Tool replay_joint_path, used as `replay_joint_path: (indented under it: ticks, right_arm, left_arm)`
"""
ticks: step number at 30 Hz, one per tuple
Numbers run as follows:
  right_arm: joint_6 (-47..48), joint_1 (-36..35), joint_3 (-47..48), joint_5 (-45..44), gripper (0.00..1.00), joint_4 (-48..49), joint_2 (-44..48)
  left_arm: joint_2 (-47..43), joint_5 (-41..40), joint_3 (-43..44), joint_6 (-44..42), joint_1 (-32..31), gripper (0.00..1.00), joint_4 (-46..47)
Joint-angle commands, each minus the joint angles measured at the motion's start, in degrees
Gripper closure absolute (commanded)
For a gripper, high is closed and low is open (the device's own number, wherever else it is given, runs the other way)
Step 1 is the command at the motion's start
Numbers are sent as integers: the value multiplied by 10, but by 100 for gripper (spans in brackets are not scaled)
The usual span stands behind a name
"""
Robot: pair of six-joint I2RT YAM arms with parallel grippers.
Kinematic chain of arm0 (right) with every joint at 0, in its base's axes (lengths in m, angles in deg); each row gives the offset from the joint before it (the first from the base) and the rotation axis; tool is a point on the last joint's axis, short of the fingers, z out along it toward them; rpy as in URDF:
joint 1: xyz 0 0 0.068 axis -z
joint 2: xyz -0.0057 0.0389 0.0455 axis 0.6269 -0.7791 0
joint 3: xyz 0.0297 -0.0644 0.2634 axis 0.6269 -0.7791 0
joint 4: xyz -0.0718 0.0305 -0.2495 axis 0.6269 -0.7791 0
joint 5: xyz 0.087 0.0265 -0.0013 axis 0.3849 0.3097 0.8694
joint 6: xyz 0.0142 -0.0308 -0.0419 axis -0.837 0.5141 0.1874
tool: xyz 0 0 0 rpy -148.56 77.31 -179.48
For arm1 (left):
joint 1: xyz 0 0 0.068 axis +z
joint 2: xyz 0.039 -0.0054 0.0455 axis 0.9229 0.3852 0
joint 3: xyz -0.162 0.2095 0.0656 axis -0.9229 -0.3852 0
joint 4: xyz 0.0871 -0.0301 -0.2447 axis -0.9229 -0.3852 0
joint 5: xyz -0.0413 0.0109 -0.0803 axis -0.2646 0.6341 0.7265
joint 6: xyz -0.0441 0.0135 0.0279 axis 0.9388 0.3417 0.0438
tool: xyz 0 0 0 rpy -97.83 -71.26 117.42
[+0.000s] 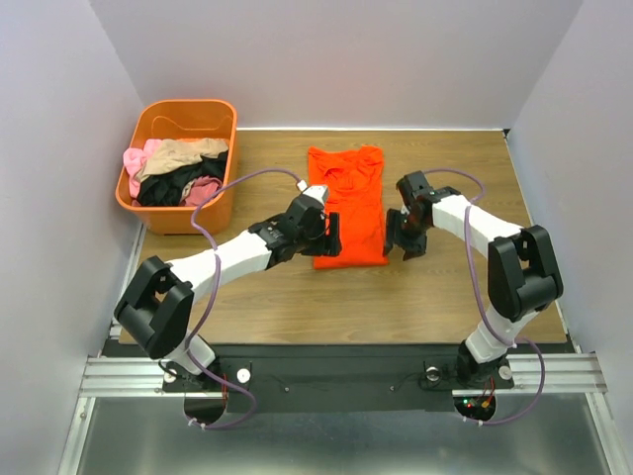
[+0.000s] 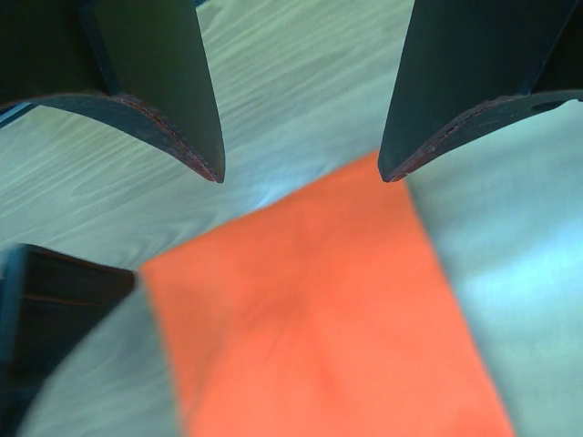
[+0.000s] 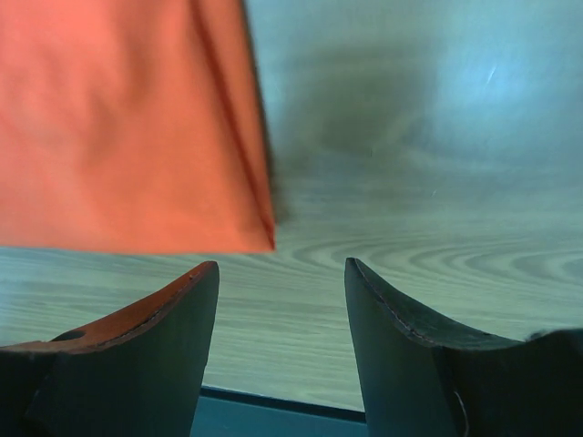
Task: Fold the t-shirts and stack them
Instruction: Fold the tshirt
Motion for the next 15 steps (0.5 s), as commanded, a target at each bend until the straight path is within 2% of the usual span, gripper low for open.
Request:
replay_joint_path:
  ticks: [1,15]
  right_arm:
    - [-33,-12,-52,24,37,65,46]
    - [-30,-15,-55,26,41,112,1]
  left_arm:
    - [-28,5,-34,55,1,20,0]
    - [-114,-16,-97,128,1,20,-9]
